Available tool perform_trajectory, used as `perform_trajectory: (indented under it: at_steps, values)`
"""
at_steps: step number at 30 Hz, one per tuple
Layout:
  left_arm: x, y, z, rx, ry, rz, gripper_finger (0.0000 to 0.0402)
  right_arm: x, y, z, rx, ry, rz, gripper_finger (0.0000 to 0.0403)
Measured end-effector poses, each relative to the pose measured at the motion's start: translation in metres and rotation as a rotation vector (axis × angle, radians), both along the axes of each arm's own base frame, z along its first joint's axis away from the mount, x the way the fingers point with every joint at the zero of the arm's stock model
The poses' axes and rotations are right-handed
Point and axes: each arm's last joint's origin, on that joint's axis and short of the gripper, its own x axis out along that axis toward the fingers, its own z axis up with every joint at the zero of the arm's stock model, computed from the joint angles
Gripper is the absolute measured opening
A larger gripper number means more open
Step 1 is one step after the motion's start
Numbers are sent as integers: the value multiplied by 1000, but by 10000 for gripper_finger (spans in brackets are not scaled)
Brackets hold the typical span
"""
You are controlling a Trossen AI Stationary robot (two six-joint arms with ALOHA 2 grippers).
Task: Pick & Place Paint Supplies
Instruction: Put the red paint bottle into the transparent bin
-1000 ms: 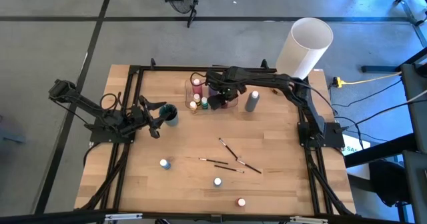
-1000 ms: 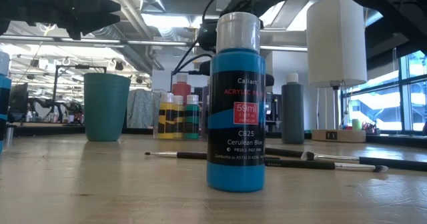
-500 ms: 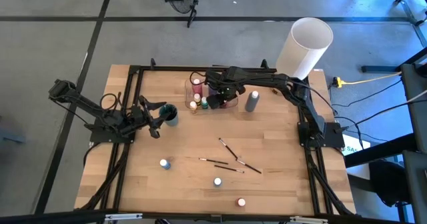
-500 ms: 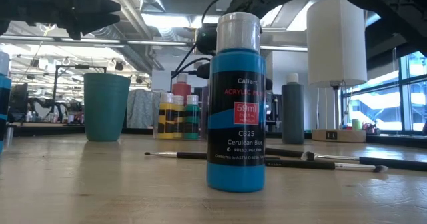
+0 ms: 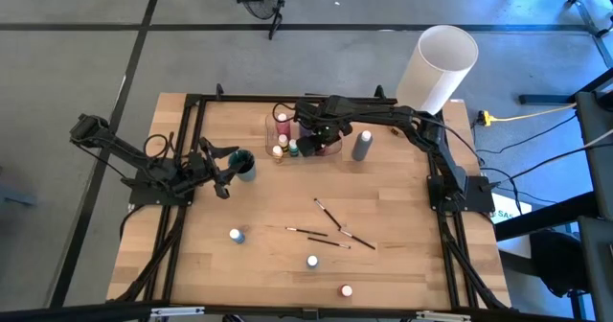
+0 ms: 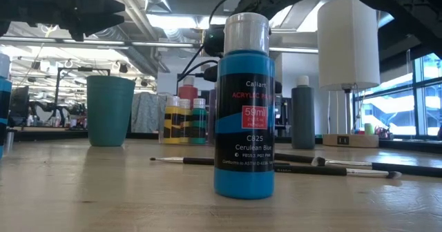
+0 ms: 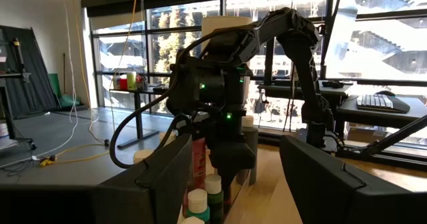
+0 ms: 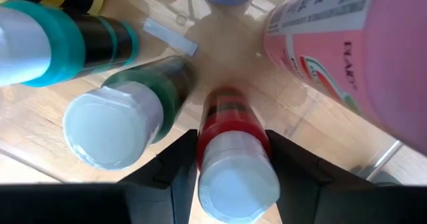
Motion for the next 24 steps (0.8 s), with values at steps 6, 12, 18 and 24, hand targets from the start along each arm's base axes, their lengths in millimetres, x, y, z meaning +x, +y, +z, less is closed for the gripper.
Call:
perform_trajectory:
  at_steps: [6,12,18,24]
  values:
    - [0,0,0,0,0,0,224,0,0,0,7,4,-4,159]
    - [0,0,0,0,0,0,224,-1,0,0,12,9,-6,161]
    - [0,0,0,0,0,0,224,-1,2,-1,16,13,0,170]
    - [0,0,0,0,0,0,224,-2,4,-5,33,32,8,198]
